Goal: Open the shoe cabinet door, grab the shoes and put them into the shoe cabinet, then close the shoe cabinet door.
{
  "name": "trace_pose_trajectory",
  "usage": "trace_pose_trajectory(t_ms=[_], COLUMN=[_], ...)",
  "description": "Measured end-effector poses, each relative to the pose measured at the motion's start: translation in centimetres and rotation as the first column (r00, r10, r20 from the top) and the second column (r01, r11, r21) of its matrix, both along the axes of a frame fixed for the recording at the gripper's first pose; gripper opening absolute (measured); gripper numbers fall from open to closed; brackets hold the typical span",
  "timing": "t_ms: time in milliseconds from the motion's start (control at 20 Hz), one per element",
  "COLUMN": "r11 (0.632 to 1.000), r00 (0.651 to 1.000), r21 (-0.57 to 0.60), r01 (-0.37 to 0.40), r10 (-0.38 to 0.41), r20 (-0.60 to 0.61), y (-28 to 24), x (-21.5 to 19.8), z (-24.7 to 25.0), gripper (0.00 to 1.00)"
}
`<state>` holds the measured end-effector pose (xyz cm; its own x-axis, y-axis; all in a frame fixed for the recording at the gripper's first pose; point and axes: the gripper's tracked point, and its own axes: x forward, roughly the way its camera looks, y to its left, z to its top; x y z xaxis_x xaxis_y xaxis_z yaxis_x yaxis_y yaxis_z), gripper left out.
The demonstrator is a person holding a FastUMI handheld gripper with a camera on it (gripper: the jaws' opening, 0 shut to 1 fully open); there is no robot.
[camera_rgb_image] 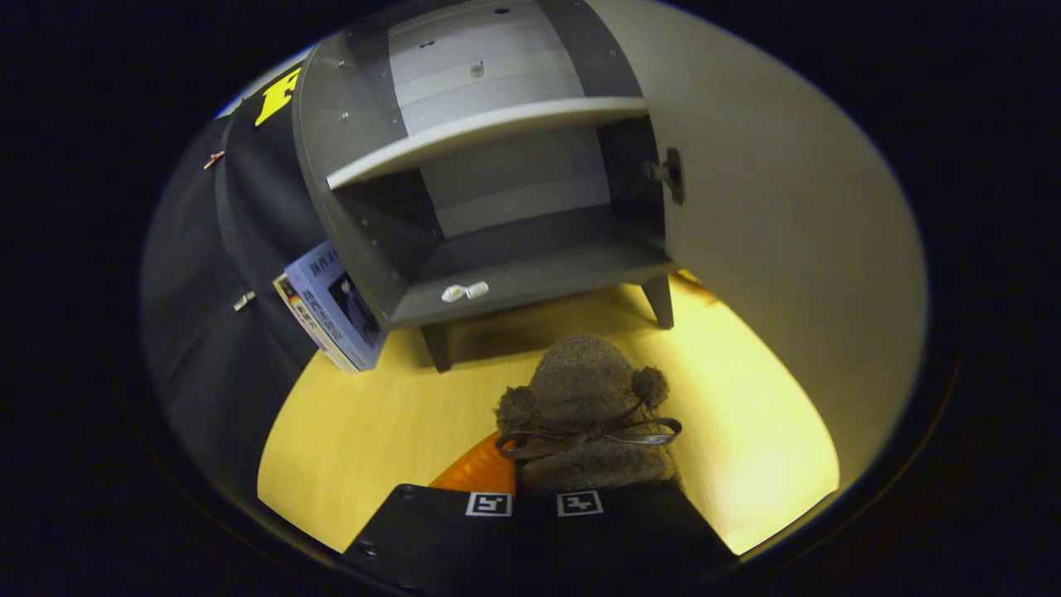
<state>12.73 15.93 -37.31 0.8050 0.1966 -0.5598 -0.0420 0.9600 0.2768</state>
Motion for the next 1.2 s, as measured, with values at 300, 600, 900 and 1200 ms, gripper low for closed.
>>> trace_pose_trajectory(t_ms=[300, 600, 900, 1200], r11=[0.998, 0.995, 0.994, 0.996], r00=[0.996, 0.993, 0.988, 0.990], r21=[0.026, 0.066, 0.056, -0.006], r01=[-0.053, -0.073, -0.091, -0.094], r10=[0.051, 0.066, 0.084, 0.094], r20=[0.078, 0.101, 0.129, 0.105], y=[0.2, 0.7, 2.0, 4.1], x=[0.5, 3.9, 12.9, 22.5], z=[11.2, 21.0, 27.3, 27.6], gripper=[0.05, 0.05, 0.05, 0.05])
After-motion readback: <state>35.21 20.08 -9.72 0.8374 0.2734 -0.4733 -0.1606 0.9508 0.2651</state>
